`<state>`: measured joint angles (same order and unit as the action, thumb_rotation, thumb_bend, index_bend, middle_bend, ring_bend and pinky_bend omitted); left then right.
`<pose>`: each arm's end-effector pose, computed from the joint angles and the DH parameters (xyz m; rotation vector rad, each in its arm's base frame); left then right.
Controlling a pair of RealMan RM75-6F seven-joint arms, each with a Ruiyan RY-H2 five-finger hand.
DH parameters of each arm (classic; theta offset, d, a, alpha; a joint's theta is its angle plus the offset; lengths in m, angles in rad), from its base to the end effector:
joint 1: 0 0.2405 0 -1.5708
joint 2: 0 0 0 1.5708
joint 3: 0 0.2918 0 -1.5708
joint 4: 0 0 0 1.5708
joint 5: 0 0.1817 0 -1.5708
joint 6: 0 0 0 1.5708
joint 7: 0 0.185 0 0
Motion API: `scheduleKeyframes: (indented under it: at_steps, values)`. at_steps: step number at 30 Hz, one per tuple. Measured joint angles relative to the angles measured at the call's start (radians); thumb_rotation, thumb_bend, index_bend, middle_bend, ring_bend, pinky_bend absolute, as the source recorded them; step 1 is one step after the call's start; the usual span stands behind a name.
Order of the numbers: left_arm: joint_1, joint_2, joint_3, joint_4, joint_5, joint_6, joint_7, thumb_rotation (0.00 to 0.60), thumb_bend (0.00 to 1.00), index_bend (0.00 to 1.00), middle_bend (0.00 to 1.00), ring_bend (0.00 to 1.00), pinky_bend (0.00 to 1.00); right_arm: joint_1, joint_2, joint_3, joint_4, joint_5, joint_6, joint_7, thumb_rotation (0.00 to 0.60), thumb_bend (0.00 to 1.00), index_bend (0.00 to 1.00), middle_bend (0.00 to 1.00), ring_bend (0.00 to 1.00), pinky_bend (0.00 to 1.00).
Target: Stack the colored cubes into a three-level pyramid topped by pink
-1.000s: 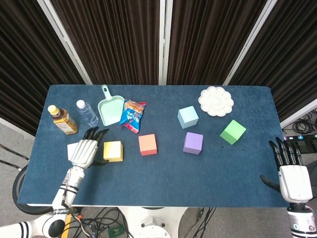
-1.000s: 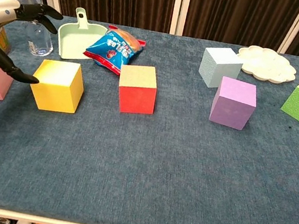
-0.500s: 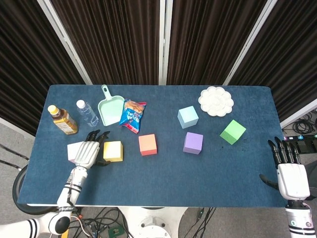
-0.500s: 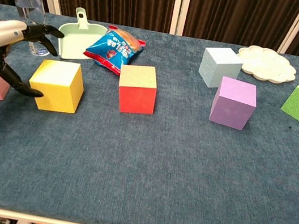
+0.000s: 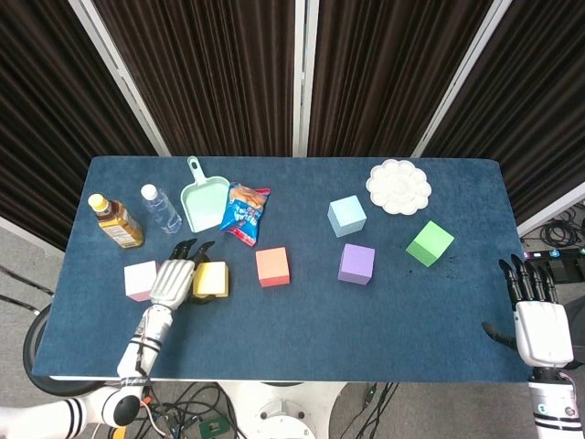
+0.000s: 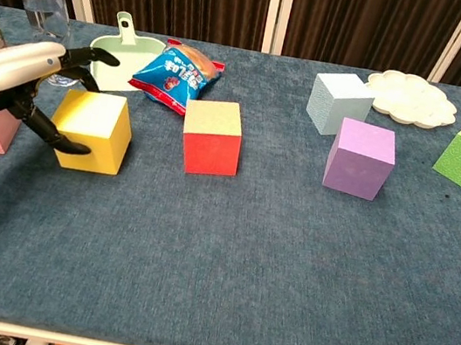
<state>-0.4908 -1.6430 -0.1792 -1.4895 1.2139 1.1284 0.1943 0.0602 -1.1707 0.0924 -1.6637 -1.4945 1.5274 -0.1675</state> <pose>-0.2182 0.3430 -0.0090 -1.5878 -1.1987 -1.0700 -0.3199 -0.2207 0.1940 1.3423 -0.8160 0.8869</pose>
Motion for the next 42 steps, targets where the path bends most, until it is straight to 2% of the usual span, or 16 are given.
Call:
scheduleKeyframes:
  at_steps: [4, 8, 14, 21, 42]
  values:
    - [-0.009, 0.009, -0.010, -0.015, 0.007, 0.003, -0.004, 0.600, 0.16, 0.09, 0.39, 0.03, 0.07, 0.000, -0.001, 0.002, 0.007, 0.011, -0.003, 0.004, 0.600, 0.02, 0.00, 0.00, 0.00, 0.00]
    - [-0.025, 0.009, -0.019, -0.021, 0.004, -0.007, -0.004, 0.600, 0.16, 0.09, 0.40, 0.07, 0.13, 0.002, -0.006, 0.004, 0.012, 0.019, -0.010, 0.005, 0.600, 0.02, 0.00, 0.00, 0.00, 0.00]
    - [-0.055, -0.021, -0.029, 0.021, -0.021, -0.038, 0.009, 0.600, 0.16, 0.10, 0.40, 0.10, 0.17, 0.007, -0.010, 0.003, 0.014, 0.024, -0.020, 0.000, 0.600, 0.02, 0.00, 0.00, 0.00, 0.00]
    - [-0.095, -0.041, -0.045, 0.049, -0.033, -0.071, 0.009, 0.600, 0.16, 0.10, 0.40, 0.13, 0.17, 0.009, -0.008, 0.010, 0.014, 0.042, -0.025, 0.000, 0.600, 0.02, 0.00, 0.00, 0.00, 0.00]
    - [-0.188, -0.096, -0.074, 0.111, -0.067, -0.133, 0.008, 0.600, 0.16, 0.10, 0.42, 0.13, 0.17, 0.020, -0.021, 0.015, 0.039, 0.084, -0.058, 0.007, 0.600, 0.02, 0.00, 0.00, 0.00, 0.00]
